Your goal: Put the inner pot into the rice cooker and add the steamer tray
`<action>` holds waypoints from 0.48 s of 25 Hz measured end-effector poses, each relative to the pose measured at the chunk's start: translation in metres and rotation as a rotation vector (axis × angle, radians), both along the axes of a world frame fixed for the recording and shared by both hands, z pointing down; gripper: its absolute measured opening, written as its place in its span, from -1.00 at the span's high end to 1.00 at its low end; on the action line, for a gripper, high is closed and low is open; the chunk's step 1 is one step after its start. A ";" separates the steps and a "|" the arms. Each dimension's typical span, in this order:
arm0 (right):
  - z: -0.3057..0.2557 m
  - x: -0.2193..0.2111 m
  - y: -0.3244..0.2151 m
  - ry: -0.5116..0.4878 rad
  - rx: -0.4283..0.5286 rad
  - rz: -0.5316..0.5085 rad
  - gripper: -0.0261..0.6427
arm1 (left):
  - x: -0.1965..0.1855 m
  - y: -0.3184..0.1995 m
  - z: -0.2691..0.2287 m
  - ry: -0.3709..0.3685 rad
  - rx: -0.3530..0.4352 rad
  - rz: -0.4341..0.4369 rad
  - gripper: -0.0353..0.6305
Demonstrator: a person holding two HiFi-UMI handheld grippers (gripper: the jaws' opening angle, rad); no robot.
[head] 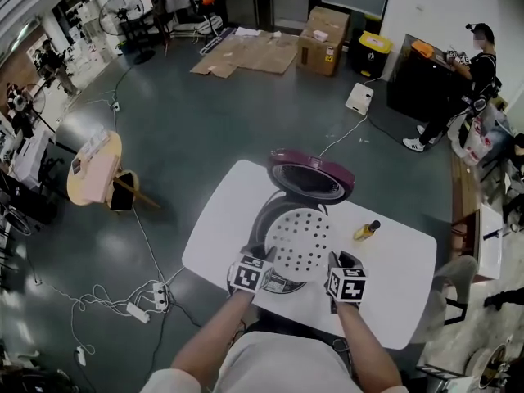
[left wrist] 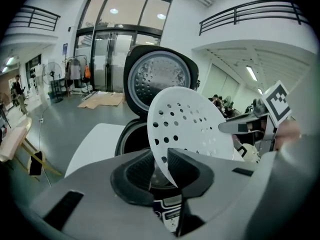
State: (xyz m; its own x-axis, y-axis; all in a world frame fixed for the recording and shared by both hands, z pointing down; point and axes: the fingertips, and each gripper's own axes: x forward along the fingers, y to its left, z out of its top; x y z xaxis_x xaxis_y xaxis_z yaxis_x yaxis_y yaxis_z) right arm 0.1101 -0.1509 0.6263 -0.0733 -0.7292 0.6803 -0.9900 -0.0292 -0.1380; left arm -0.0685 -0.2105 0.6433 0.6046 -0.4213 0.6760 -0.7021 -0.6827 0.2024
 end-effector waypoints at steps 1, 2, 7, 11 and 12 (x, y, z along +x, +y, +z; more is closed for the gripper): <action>0.001 -0.004 -0.006 0.000 -0.004 0.001 0.69 | -0.003 -0.008 0.001 -0.012 -0.001 0.012 0.60; 0.003 -0.008 -0.012 0.001 -0.009 0.002 0.69 | -0.006 -0.015 0.002 -0.029 -0.003 0.025 0.59; 0.027 -0.024 -0.036 0.035 -0.085 -0.016 0.64 | -0.016 -0.045 0.022 -0.153 -0.021 0.110 0.56; 0.049 -0.032 -0.047 0.047 -0.162 -0.040 0.61 | -0.019 -0.060 0.047 -0.234 -0.063 0.171 0.53; 0.054 -0.033 -0.048 0.050 -0.179 -0.042 0.60 | -0.020 -0.062 0.053 -0.246 -0.077 0.179 0.52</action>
State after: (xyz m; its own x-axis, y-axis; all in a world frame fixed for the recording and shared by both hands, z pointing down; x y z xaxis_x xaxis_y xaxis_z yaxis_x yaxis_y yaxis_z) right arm 0.0773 -0.1990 0.6806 -0.0634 -0.5930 0.8027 -0.9964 -0.0077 -0.0844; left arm -0.0881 -0.2726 0.6968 0.4787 -0.2643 0.8372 -0.6061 -0.7894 0.0974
